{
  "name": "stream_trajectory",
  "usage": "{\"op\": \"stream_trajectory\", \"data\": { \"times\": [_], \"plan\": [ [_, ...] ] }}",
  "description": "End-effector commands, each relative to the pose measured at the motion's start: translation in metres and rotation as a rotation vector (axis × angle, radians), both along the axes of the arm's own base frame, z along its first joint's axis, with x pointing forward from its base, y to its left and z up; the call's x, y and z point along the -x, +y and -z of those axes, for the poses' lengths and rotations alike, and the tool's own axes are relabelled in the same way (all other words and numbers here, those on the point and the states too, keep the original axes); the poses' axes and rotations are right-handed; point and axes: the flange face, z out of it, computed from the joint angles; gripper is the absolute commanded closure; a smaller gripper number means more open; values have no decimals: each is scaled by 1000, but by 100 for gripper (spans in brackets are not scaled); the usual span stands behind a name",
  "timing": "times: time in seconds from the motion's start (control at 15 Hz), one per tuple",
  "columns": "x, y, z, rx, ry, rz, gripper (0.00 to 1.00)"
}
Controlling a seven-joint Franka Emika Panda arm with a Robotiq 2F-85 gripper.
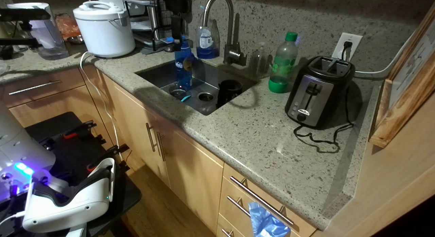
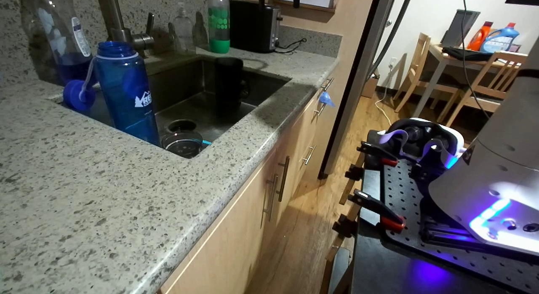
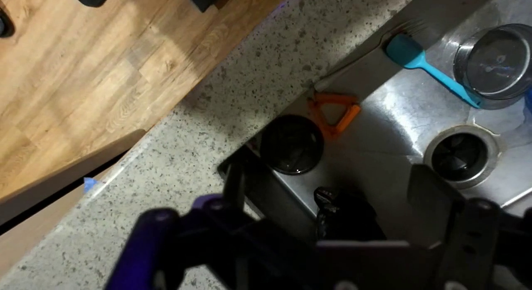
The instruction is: Remove the cup from the sink and put it on the countertop near the toaster
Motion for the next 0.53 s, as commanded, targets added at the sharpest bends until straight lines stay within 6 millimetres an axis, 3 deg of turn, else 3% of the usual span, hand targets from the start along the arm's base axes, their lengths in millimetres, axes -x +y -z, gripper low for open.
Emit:
{"op": "stream_trajectory", "data": {
  "times": [0.0,0.27,0.47],
  "plan": [
    [-3,2,0,0,1,-2,0],
    [-5,5,-3,2,-1,-1,0],
    [-25,-10,2,-22,29,58,0]
  ]
}}
